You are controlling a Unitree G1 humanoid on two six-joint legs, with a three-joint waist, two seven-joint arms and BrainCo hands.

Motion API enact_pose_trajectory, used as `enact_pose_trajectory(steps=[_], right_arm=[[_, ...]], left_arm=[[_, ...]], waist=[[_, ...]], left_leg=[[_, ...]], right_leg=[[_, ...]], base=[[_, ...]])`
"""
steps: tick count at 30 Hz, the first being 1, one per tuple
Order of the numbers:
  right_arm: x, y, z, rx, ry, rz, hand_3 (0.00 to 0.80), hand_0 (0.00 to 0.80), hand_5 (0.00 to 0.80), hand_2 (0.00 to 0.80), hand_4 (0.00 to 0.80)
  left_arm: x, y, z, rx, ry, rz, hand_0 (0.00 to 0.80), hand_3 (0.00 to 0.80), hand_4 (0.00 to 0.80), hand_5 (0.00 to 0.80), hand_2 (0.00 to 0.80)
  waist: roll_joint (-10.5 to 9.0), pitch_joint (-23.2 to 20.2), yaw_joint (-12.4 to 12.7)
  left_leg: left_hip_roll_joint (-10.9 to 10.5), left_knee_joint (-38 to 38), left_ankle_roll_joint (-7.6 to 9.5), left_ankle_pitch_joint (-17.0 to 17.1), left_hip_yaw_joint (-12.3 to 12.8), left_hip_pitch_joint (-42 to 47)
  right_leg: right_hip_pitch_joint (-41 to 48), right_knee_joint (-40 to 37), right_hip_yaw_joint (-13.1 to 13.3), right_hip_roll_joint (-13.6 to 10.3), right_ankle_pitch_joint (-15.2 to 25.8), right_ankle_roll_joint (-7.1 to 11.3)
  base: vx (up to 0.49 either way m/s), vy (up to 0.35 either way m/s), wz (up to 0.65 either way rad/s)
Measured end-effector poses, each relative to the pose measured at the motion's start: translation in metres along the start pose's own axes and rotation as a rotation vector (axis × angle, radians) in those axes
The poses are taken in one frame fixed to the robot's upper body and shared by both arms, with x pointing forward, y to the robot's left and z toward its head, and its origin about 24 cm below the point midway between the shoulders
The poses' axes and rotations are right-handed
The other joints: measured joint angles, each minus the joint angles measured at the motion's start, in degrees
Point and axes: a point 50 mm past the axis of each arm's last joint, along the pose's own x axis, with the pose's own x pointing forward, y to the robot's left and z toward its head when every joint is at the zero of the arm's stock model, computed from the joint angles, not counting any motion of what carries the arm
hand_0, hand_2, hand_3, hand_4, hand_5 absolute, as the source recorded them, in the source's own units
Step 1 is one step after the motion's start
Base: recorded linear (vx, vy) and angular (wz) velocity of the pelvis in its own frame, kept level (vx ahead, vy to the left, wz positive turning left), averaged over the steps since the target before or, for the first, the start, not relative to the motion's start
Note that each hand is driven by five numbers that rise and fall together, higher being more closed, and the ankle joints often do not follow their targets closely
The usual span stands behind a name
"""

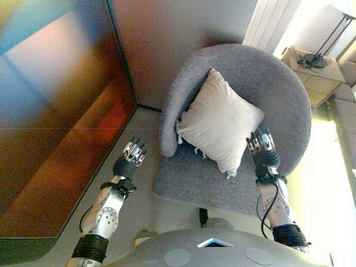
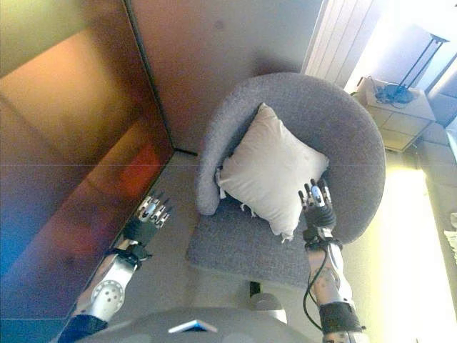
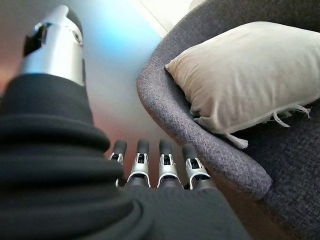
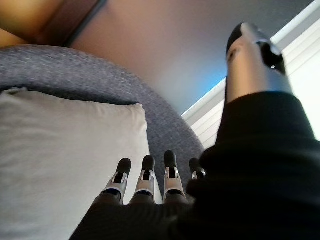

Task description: Pick up the cushion and take it to the sofa

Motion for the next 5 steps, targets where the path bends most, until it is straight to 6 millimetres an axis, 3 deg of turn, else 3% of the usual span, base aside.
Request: enact_pose_trajectory(steps=[5], right_arm=[[0.0001, -0.0005, 0.0020, -0.005, -0.010, 0.001, 0.000, 0.000, 0.000, 0.000, 0.000]], left_arm=[[-0.0006, -0.0015, 0.0009, 0.001, -0.004, -0.004, 0.000, 0.000, 0.000, 0.000, 0.000]], waist=[[0.01, 0.0, 0.0]], left_leg=[[0.0, 0.0, 0.00, 0.0, 0.1, -0.1]], right_leg=[[-0.5, 0.0, 0.0, 0.0, 0.1, -0.02]], base=[[0.000, 0.000, 0.00]])
